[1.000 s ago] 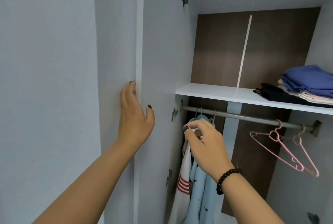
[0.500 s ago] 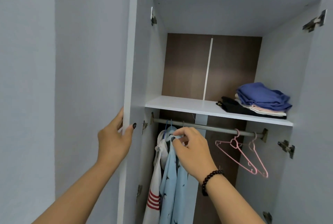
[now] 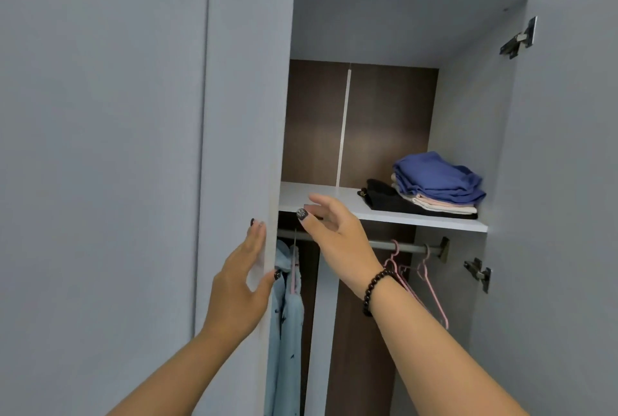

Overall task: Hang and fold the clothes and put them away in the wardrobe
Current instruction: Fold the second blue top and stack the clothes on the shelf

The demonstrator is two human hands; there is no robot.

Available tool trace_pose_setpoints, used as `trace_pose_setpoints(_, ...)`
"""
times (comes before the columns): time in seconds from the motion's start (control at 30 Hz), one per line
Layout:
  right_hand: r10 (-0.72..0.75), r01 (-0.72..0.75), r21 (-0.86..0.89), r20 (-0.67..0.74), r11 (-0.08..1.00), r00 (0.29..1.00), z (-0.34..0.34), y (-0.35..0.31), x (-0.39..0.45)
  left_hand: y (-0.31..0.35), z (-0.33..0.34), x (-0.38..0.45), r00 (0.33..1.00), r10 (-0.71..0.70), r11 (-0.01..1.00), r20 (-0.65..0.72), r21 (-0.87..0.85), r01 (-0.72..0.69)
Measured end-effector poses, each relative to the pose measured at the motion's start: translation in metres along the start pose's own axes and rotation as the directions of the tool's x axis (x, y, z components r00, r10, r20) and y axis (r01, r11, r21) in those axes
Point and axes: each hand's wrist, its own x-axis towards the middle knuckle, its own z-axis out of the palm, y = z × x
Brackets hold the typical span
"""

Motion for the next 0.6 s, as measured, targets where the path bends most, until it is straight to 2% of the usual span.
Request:
trace_pose_setpoints(0.17, -0.003, 0.003, 0.006, -0.012, 1.0, 1.0, -0.022, 0.013, 0.037, -0.003, 0.051, 0.016, 0.991, 0.054, 0.99, 0.126, 0.119, -0.069)
trace_pose_setpoints(0.27, 0.062, -0.063, -0.008, -0.072, 0.998, 0.995, -0.039, 0.032, 0.058, -0.009, 0.081, 0.022, 0.981, -0.01, 0.977, 0.192, 0.212, -0.031)
trace_pose_setpoints(0.37, 0.101, -0.102, -0.02, -0.049, 0.995, 0.994, -0.049, 0.053, 0.075, -0.015, 0.107, 0.029, 0.983, -0.052, 0.962, 0.178, 0.275, 0.001)
trace_pose_setpoints(0.47, 0.066, -0.066, -0.038, -0.007, 0.997, 0.998, -0.05, 0.07, 0.088, -0.02, 0.126, 0.031, 0.988, -0.044, 0.954, 0.148, 0.301, -0.003)
trace_pose_setpoints(0.6, 0.049, -0.049, -0.018, -0.039, 0.999, 0.998, -0.054, 0.09, 0.101, -0.03, 0.14, 0.039, 0.987, -0.047, 0.934, 0.153, 0.357, -0.011)
